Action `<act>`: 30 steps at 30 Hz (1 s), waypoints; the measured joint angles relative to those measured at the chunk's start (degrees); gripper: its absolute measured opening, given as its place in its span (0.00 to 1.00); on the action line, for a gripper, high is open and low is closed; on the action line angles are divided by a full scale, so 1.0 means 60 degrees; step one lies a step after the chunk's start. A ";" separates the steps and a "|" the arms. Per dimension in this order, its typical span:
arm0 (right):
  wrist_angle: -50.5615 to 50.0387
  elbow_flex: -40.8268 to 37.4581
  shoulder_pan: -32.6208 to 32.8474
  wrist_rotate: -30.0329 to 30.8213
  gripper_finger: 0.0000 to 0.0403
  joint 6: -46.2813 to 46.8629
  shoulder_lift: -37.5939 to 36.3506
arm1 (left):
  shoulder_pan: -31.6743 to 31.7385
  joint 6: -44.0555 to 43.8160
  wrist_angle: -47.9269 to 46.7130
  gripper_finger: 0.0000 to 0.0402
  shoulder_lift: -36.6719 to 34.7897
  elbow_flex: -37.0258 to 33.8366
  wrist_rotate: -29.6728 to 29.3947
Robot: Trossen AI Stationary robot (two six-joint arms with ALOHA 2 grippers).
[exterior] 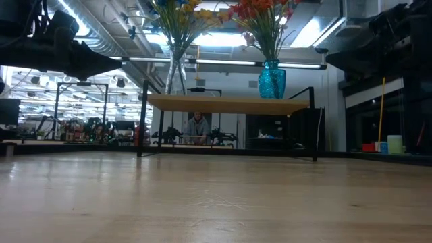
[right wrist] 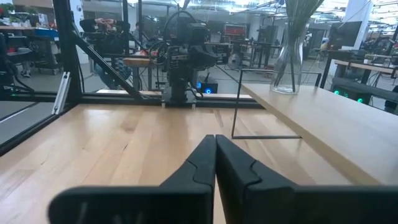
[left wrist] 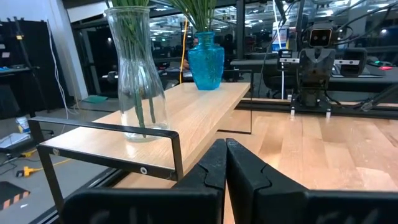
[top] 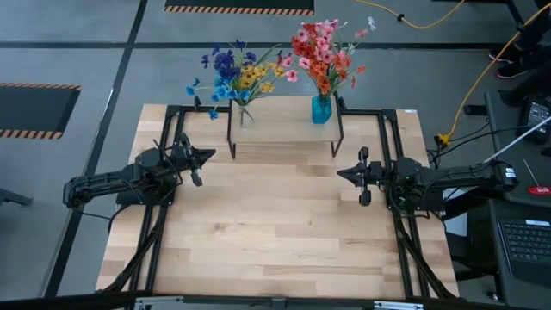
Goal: Pick and place flowers into a vace then onto a shelf
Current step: Return to Home Position
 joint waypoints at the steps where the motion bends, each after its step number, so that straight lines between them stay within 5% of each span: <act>1: 0.0000 0.0000 0.0000 0.0000 0.03 0.0008 0.0000 | 0.0000 0.0000 0.0000 0.00 0.0000 0.0000 0.0000; 12: -0.0023 0.0004 0.0050 0.0007 0.04 -0.0341 -0.0047 | 0.0000 0.0004 0.0000 0.00 0.0000 0.0000 0.0000; 30: -0.3538 0.0011 0.0769 -0.0339 0.04 0.0490 -0.3099 | 0.0001 0.0007 -0.0007 0.00 0.0000 0.0003 0.0000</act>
